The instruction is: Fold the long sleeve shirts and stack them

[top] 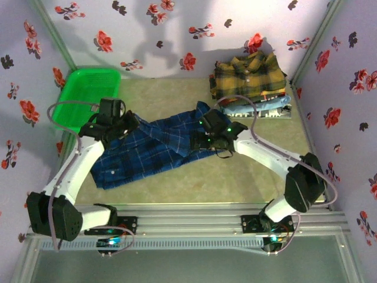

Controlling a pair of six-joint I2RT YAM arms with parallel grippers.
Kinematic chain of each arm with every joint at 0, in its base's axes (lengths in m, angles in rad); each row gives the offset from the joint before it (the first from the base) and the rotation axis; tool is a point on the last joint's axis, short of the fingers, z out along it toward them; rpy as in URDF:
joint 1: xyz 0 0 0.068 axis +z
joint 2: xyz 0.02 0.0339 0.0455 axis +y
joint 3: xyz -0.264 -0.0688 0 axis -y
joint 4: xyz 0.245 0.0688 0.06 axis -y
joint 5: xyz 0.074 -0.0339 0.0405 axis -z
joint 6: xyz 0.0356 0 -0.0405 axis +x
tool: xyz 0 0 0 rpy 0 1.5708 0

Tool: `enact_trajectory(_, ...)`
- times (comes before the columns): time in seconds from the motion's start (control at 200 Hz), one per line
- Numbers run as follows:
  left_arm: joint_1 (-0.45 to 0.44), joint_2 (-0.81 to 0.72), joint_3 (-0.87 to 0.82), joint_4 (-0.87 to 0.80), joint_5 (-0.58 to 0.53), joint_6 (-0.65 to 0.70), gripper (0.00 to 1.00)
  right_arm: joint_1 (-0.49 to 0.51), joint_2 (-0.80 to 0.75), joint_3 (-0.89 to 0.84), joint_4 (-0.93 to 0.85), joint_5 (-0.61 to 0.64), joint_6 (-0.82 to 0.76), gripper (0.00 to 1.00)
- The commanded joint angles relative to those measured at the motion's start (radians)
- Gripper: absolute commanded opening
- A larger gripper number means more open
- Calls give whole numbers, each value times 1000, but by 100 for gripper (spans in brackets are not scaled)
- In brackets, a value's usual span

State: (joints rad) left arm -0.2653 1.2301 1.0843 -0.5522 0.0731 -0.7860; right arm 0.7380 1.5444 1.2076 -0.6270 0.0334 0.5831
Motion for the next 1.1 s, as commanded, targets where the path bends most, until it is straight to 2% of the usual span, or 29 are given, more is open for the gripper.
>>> enact_trajectory(0.0,21,-63,-63,-19,-46,39,0,-18,62,75,-25,-17,-38,88)
enact_trajectory(0.35,93,-217,-188,84,-49,127,2,-53,239,197,-17,-83,-24,88)
enact_trajectory(0.705,143,-226,-168,202,-20,267,1,-130,323,260,18,-131,12,92)
enact_trajectory(1.055,207,-216,-205,344,-9,348,2,-145,389,324,25,-165,0,93)
enact_trajectory(1.095,211,-216,-214,358,-8,356,2,-146,401,333,28,-177,-2,99)
